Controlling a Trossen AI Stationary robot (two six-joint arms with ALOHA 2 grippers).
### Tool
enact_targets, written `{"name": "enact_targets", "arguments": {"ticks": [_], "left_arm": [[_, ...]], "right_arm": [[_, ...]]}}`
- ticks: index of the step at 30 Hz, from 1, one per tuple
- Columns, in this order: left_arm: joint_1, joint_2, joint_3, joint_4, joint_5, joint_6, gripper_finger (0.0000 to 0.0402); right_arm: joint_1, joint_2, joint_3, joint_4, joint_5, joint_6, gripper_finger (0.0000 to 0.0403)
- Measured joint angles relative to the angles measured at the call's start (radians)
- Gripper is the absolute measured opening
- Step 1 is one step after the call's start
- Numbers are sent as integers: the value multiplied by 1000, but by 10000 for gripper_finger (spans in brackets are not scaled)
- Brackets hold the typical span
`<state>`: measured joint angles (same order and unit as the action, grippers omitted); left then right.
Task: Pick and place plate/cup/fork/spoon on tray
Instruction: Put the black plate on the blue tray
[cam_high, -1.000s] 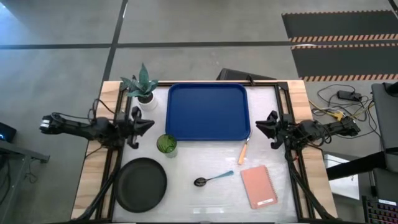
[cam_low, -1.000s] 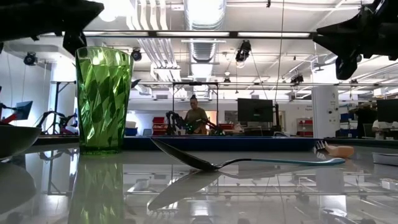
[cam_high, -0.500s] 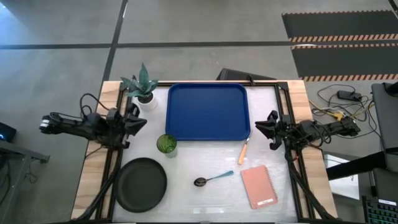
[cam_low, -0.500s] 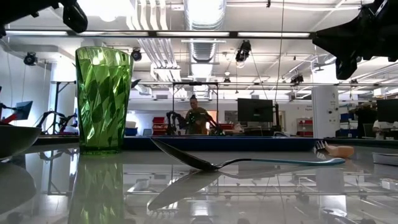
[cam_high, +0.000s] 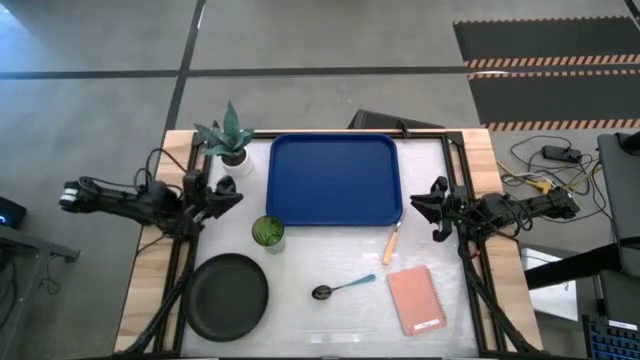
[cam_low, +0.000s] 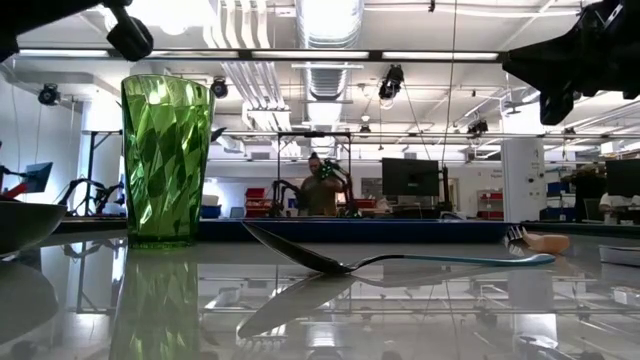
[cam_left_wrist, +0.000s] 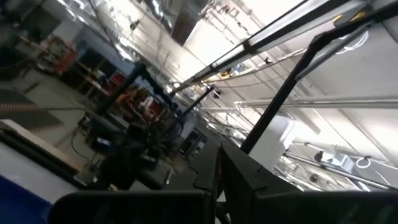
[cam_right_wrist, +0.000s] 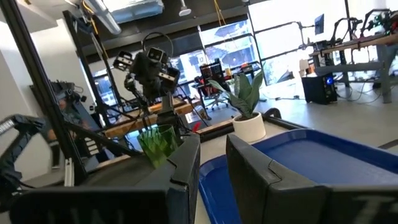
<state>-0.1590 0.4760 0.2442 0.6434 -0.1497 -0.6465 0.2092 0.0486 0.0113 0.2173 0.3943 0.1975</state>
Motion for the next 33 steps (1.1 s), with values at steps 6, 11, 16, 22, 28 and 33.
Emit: {"name": "enact_targets", "arguments": {"ticks": [6, 11, 16, 22, 28, 33], "left_arm": [[-37, 88, 128, -33, 2, 19, 1], [-79, 146, 245, -260, -19, -66, 1], [-145, 171, 404, -678, -99, -279, 0], [-227, 205, 569, -984, -143, -421, 0], [-334, 287, 618, -995, -148, -543, 0], [-420, 400, 617, -998, -153, -701, 0]], "right_arm": [[0, 0, 0, -2, 0, 7, 68], [0, 0, 0, -4, -1, 11, 68], [0, 0, 0, -5, -1, 11, 68], [0, 0, 0, -4, -1, 3, 68], [0, 0, 0, -5, -1, -5, 68], [0, 0, 0, -5, -1, -16, 68]]}}
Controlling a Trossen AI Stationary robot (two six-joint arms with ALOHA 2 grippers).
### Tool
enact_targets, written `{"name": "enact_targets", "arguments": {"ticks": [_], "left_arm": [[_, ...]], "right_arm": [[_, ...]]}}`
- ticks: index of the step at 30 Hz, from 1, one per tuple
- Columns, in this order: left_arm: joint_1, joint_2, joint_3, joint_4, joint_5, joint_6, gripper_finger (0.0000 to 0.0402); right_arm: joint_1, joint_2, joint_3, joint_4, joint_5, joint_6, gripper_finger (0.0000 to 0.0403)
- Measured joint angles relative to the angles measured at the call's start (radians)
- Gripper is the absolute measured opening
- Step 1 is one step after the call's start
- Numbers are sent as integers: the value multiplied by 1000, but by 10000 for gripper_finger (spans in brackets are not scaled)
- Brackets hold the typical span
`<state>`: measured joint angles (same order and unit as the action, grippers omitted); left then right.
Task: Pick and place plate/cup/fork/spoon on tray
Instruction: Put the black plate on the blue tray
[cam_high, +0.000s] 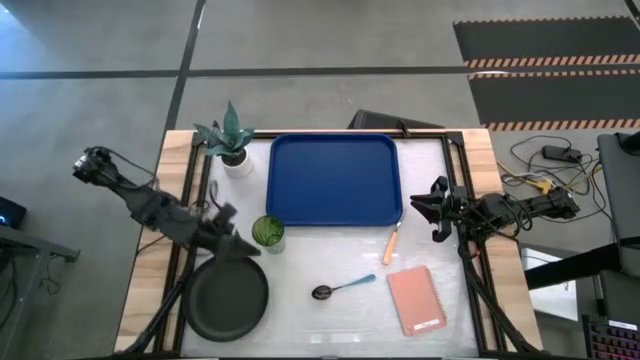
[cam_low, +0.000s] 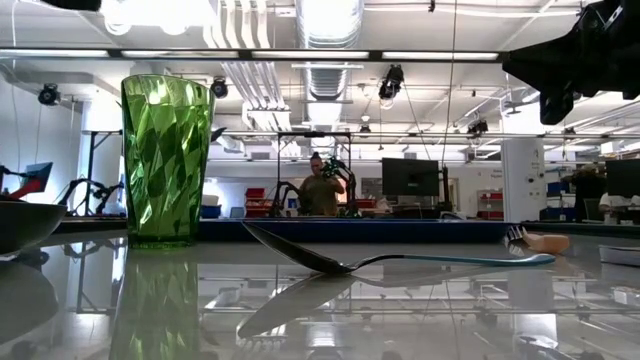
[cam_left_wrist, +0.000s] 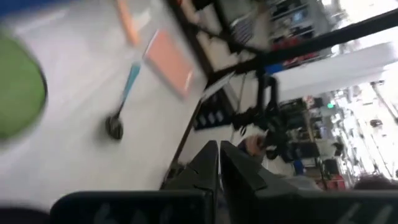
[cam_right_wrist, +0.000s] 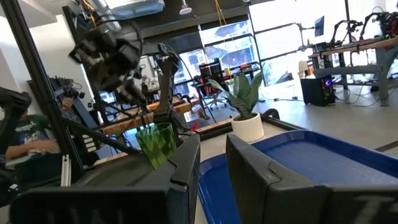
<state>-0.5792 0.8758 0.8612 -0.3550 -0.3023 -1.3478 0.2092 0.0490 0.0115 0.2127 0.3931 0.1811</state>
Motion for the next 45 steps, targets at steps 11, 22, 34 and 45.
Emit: {"name": "enact_targets", "arguments": {"ticks": [11, 22, 34, 45], "left_arm": [[-166, 323, 42, 2, 26, -461, 0], [-216, 615, 215, -357, 253, -780, 0], [-257, 786, 353, -395, 262, -901, 0], [-260, 936, 613, -458, 192, -879, 0]], "right_arm": [[0, 0, 0, 0, 0, -41, 68], [0, 0, 0, 0, 0, -78, 68], [0, 0, 0, 0, 0, -94, 68], [0, 0, 0, -77, -7, -60, 68]]}}
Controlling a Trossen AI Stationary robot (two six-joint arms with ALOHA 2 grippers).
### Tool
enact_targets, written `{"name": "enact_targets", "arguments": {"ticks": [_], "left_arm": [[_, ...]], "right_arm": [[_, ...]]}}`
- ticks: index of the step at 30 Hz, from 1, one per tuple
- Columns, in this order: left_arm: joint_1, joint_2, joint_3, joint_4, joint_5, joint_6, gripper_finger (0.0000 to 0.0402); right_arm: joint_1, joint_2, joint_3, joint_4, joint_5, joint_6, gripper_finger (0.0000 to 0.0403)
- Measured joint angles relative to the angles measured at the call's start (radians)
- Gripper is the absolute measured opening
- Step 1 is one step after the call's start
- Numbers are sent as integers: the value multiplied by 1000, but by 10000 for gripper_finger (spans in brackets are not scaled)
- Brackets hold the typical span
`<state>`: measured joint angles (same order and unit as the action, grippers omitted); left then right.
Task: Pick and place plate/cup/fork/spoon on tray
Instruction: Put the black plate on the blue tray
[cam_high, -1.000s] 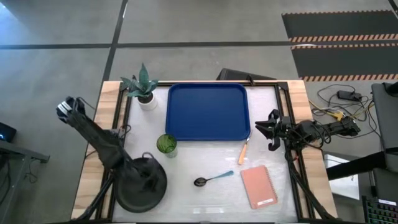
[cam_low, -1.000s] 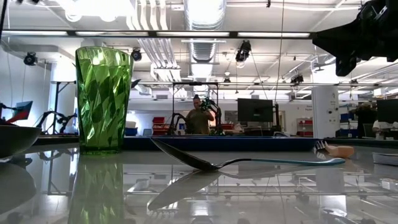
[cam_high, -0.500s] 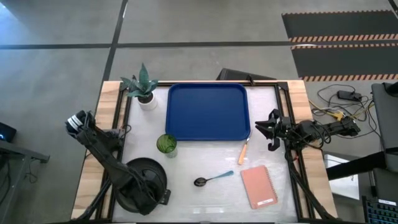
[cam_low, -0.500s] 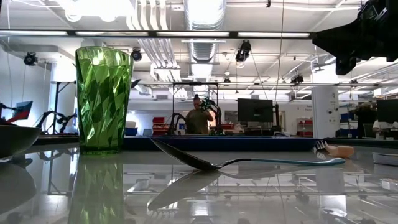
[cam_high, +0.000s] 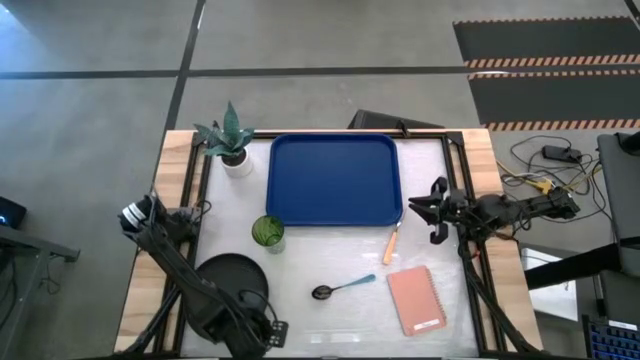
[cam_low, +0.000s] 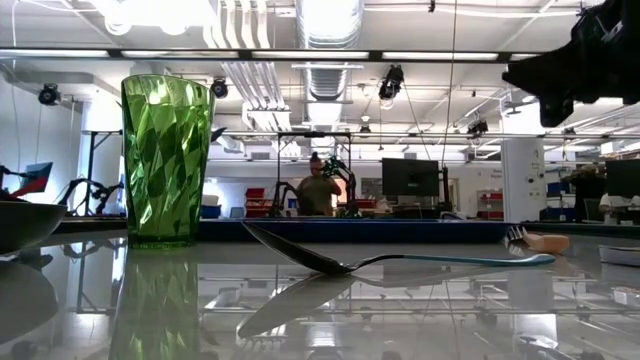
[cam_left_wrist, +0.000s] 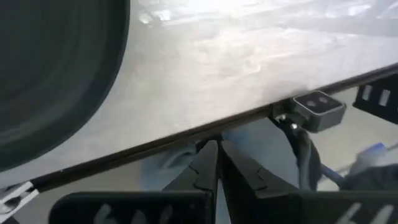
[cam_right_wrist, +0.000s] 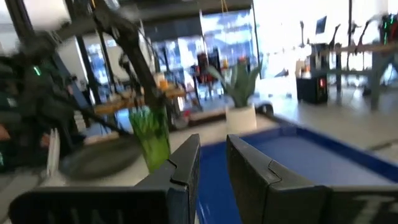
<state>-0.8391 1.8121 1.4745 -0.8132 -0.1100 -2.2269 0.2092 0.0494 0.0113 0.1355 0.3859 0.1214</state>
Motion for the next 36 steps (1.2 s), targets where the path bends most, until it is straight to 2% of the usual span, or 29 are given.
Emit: {"name": "enact_targets", "arguments": {"ticks": [6, 12, 24, 29, 36], "left_arm": [[-2, 42, 3, -21, 19, 9, 0], [-7, 24, -45, -137, 30, 60, 0], [-9, 5, -89, -111, -1, 122, 3], [-12, 4, -100, -110, 0, 167, 47], [-15, 5, -189, -22, 28, 195, 152]], "right_arm": [[0, 0, 0, -69, -1, 85, 68], [0, 0, 0, -68, 0, 87, 68], [0, 0, 0, -70, -1, 88, 68], [0, 0, 0, -71, -1, 87, 68], [0, 0, 0, -71, 0, 77, 68]]}}
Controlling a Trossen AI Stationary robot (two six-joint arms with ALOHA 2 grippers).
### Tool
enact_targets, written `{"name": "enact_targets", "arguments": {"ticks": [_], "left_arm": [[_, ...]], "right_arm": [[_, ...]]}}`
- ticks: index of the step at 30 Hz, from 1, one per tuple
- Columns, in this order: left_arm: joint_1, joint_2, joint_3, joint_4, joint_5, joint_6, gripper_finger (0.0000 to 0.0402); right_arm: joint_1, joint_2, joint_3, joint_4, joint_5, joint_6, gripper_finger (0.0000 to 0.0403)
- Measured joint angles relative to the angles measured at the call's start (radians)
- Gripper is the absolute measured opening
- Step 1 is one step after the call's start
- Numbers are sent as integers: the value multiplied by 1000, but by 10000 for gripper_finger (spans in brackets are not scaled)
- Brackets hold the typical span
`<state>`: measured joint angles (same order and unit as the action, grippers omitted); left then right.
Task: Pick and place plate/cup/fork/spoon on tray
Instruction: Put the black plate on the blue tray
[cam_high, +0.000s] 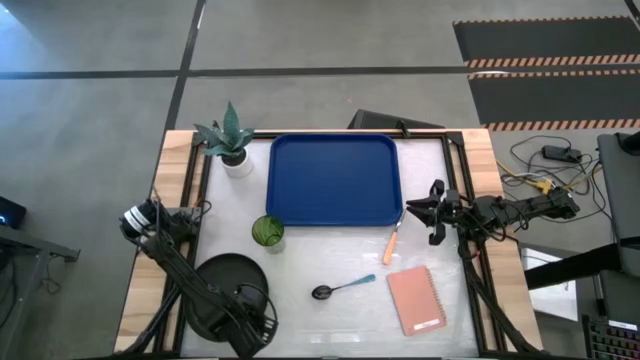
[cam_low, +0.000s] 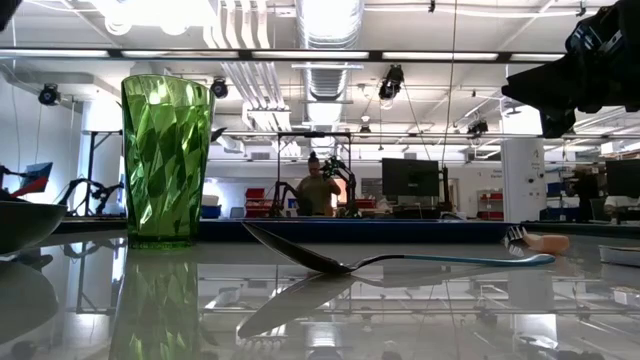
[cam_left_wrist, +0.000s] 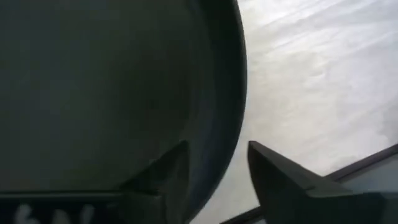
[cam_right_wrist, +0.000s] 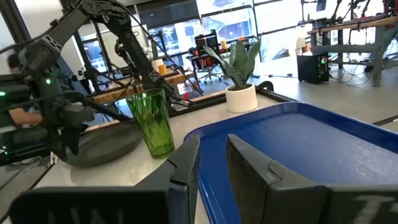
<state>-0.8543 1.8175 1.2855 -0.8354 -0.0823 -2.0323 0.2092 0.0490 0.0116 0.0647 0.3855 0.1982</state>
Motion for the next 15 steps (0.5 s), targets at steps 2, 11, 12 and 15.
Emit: {"name": "enact_targets", "arguments": {"ticks": [2, 11, 12, 15], "left_arm": [[0, 0, -25, 48, -3, -1, 174], [2, 0, -68, 92, -19, -3, 147], [2, 0, -71, 93, -26, -3, 135], [2, 0, -85, 109, -32, -12, 102]], "right_arm": [[0, 0, 0, 0, 0, 1, 68], [0, 0, 0, -1, 0, 2, 68], [0, 0, 0, -1, 0, 2, 68], [0, 0, 0, -2, 0, 2, 68]]}}
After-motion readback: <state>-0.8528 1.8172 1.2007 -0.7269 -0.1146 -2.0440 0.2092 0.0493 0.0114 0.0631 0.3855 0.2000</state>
